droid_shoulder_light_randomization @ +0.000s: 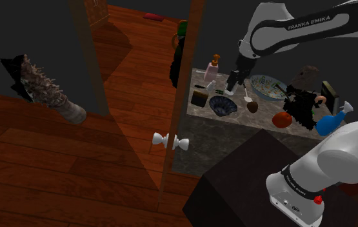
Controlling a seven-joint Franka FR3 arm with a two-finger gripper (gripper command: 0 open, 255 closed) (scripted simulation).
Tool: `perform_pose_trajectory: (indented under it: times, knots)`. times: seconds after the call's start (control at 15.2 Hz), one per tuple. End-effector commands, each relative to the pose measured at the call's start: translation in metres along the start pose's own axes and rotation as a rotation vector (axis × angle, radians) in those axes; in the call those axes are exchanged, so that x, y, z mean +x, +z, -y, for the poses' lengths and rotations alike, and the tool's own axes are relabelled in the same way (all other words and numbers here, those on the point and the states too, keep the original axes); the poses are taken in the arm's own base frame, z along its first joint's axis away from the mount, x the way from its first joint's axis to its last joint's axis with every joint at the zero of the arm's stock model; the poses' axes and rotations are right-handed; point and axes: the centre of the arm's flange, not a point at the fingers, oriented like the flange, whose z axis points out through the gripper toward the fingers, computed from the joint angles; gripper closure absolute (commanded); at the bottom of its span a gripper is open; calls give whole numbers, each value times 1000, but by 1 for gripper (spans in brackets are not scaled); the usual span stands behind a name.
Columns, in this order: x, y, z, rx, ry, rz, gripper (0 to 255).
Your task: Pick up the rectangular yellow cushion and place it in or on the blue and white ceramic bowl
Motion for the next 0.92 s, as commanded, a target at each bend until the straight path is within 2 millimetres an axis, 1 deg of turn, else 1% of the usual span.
perform_pose_trajectory:
  times: [0.0, 0.86]
  knots:
    - [19, 19, -12, -2, -4, -9, 0]
    - [121, 138, -68, -10, -26, -56, 0]
